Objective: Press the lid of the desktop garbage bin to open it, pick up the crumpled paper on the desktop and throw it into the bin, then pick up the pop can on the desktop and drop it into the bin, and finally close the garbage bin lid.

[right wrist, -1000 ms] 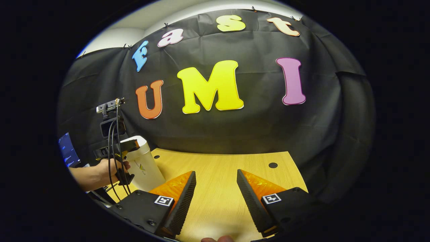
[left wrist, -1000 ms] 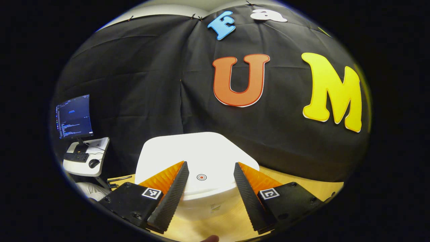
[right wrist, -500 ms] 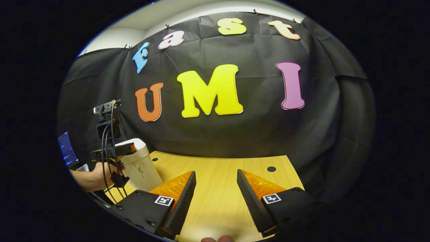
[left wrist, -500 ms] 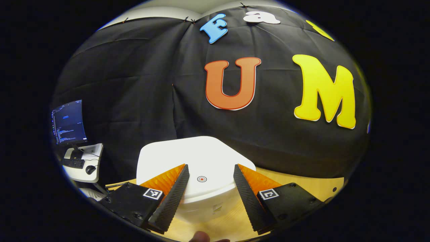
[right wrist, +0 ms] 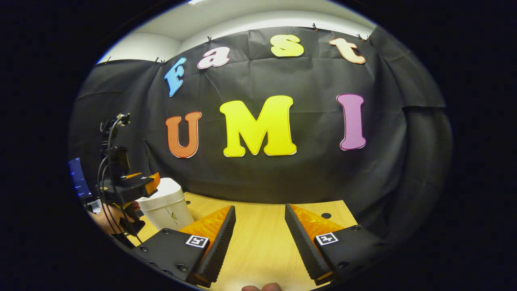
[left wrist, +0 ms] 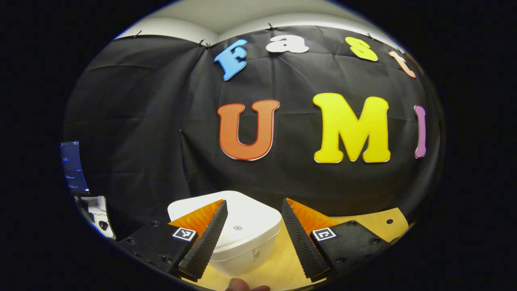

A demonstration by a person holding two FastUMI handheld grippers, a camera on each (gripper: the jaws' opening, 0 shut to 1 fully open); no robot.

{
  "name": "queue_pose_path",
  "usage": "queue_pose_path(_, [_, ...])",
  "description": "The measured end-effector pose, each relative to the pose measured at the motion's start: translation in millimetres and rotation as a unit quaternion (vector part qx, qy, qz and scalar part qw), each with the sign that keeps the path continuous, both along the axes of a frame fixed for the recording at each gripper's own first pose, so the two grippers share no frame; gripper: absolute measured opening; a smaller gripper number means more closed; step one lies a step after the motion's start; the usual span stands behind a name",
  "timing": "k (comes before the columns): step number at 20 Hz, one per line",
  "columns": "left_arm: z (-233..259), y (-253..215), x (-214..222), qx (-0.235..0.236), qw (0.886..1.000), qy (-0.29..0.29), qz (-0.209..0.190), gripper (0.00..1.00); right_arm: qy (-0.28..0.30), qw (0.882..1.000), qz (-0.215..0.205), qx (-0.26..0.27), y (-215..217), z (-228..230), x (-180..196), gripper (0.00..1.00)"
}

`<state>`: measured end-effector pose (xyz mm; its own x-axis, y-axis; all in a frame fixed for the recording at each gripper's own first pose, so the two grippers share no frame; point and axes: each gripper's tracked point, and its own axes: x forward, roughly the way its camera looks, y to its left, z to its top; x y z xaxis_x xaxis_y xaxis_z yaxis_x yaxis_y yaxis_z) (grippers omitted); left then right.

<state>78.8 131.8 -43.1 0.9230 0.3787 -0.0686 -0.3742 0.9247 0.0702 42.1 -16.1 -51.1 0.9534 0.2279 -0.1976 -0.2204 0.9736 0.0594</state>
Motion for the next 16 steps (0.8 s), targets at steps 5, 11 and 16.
queue_pose_path(5, [44, -52, -32, -0.014, 0.995, -0.044, -0.085, 0.89, -0.026, 0.999, -0.025, -0.003, 4, 19, -10, 0.81])
queue_pose_path(11, [44, -101, -64, -0.026, 0.985, -0.047, -0.165, 0.89, -0.038, 0.998, -0.054, -0.004, -3, 19, -25, 0.81])
queue_pose_path(16, [49, -124, -85, -0.017, 0.979, -0.051, -0.195, 0.9, -0.069, 0.994, -0.081, -0.02, -10, 32, -37, 0.81])
